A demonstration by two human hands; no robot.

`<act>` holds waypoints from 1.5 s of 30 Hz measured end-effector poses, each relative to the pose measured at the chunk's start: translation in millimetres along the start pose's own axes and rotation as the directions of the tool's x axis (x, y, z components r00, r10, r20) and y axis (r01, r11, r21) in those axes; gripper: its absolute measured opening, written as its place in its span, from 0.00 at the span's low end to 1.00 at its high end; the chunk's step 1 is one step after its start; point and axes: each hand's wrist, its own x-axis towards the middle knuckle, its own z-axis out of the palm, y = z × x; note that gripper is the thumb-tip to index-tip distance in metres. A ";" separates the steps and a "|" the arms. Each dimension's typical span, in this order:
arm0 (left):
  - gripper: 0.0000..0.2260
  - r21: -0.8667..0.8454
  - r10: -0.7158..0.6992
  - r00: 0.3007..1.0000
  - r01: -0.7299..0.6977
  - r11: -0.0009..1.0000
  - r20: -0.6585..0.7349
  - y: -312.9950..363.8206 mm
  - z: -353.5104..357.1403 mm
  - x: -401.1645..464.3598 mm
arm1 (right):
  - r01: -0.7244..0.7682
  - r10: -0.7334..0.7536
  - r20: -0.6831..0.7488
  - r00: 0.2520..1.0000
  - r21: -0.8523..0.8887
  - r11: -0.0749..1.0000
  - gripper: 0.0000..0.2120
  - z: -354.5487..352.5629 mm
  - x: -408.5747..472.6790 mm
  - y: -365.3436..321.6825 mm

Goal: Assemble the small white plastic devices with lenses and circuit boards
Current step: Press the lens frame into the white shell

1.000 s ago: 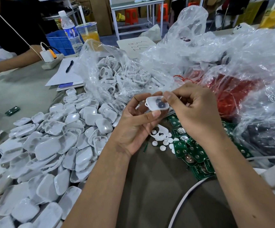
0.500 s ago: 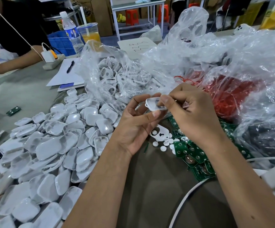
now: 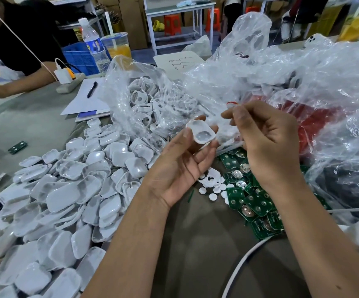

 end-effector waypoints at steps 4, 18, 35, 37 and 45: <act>0.21 -0.009 -0.084 0.996 0.084 0.996 0.015 -0.1 -0.8 -0.4 | 0.082 -0.082 -0.004 0.997 -0.063 0.995 0.03 0.1 0.4 -3.2; 0.14 0.093 -0.147 0.985 0.139 0.986 0.094 -1.0 -3.6 -4.2 | 0.159 -0.111 0.199 0.974 -0.241 0.957 0.04 2.3 -2.7 -6.7; 0.17 -0.135 -0.023 0.998 0.014 0.991 -0.066 5.8 -2.6 -2.4 | -0.027 0.203 0.282 0.938 -0.524 0.851 0.06 -9.8 2.6 0.2; 0.18 -0.160 0.000 0.998 -0.011 0.987 -0.071 7.1 -2.4 -2.4 | -0.026 0.345 0.341 0.874 -0.678 0.735 0.04 -14.1 2.4 3.1; 0.14 -0.133 0.037 0.996 -0.047 0.990 -0.079 6.9 0.1 -4.9 | -0.007 0.568 0.418 0.709 -0.801 0.598 0.13 -22.3 3.5 -1.1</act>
